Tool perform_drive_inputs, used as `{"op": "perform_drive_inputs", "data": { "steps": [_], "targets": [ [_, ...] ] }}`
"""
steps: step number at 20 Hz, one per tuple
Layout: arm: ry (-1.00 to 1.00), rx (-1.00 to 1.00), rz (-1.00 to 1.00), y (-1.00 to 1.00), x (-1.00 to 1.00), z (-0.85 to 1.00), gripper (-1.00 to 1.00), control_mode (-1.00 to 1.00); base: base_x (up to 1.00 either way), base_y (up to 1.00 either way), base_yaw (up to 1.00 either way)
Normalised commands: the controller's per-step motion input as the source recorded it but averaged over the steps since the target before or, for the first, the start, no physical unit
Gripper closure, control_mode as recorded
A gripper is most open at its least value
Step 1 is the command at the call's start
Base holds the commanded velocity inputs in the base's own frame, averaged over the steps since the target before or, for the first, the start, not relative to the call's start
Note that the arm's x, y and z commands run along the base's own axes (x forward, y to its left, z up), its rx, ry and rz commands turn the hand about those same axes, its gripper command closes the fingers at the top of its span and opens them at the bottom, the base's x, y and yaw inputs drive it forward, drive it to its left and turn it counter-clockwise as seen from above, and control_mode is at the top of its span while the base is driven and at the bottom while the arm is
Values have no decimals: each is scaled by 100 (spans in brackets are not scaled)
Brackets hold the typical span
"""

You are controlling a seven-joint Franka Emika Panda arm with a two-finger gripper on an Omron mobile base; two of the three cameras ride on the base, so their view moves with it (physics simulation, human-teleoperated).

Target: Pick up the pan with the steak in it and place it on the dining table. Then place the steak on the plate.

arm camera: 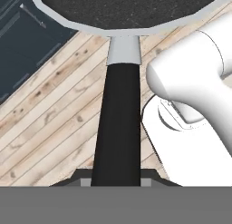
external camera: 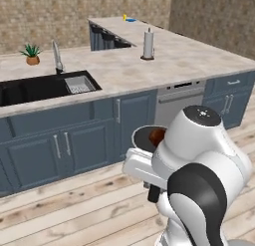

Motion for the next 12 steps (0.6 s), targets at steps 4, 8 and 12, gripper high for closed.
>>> {"op": "perform_drive_inputs", "data": {
  "steps": [4,8,12],
  "targets": [
    [0,0,0,0,0,0,100,100,100,0,0],
    [0,0,0,0,0,0,100,100,100,-3,1],
    [0,0,0,0,0,0,100,100,65,-51,17]
  ]
}}
